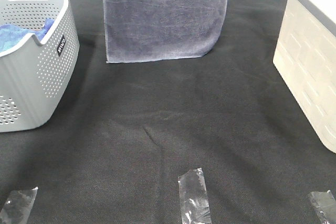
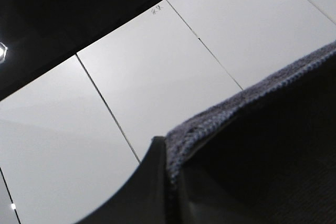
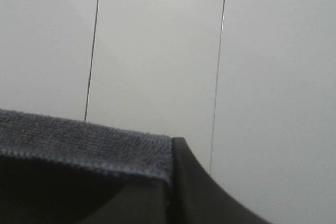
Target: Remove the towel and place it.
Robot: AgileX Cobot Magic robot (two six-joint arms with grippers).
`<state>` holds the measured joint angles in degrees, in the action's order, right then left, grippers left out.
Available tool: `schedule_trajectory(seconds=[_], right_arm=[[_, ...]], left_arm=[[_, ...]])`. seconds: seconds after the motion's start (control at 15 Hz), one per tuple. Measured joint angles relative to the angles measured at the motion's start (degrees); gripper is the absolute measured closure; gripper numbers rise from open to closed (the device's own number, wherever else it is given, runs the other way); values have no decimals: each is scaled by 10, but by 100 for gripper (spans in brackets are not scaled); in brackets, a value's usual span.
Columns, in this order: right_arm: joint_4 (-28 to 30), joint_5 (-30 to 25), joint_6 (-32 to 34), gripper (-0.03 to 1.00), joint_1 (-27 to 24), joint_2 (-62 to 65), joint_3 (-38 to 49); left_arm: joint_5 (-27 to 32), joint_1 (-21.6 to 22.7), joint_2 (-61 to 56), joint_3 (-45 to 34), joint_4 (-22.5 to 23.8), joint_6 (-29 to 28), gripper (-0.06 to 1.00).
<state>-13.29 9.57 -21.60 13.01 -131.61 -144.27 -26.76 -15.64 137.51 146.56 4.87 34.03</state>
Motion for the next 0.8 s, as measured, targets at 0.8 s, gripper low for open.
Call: schedule_trajectory(seconds=[0.8], right_arm=[[36, 14, 17, 95, 6, -49, -68]], left_arm=[[53, 22, 95, 213, 117, -183, 94]])
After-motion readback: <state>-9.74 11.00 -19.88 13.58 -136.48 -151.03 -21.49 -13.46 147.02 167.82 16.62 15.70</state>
